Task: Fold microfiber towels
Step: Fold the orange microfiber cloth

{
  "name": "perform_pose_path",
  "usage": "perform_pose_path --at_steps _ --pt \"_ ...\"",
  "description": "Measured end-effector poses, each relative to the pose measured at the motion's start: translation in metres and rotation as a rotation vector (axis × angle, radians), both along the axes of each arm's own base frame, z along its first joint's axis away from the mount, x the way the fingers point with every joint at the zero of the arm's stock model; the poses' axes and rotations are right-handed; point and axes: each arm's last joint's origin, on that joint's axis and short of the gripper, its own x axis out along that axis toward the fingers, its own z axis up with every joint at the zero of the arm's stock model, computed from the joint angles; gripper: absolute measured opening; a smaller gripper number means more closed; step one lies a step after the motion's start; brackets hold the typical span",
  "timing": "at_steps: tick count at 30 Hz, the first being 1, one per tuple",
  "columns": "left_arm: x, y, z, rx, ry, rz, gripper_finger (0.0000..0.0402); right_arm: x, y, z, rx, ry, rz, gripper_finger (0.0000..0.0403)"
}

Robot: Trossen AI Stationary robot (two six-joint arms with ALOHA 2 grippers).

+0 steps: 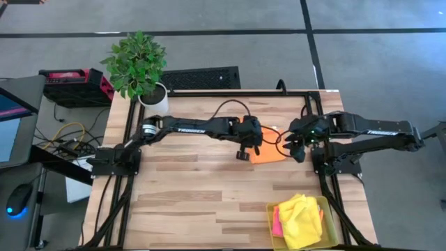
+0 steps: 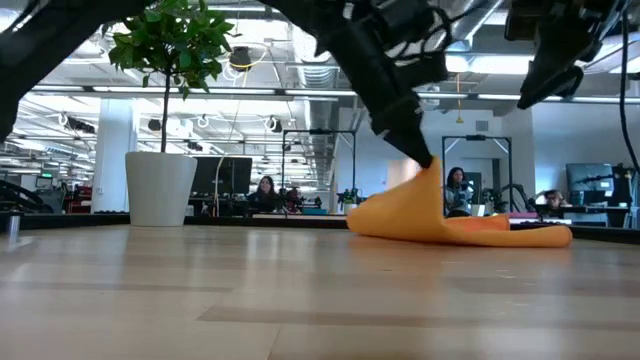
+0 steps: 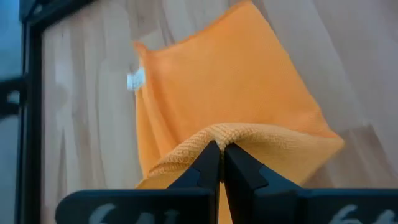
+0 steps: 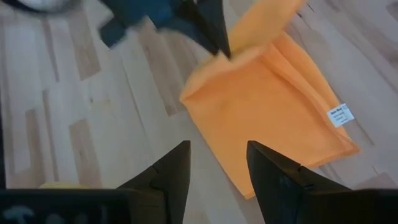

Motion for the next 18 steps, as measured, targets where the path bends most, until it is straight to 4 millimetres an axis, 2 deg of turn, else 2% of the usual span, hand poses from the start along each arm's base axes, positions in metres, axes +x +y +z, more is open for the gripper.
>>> perform_pose_path --at_steps 5,9,18 --pt "0.021 0.001 -0.009 0.013 -0.003 -0.046 0.0 -0.003 0.003 0.002 -0.001 -0.021 0.018 0.0178" --pt "0.035 0.002 -0.001 0.029 -0.05 -0.06 0.0 -0.004 0.003 0.003 0.001 -0.023 0.019 0.0179" --pt "0.045 0.002 0.003 0.065 -0.108 -0.14 0.0 -0.004 0.003 0.003 0.0 -0.025 0.019 0.0178"
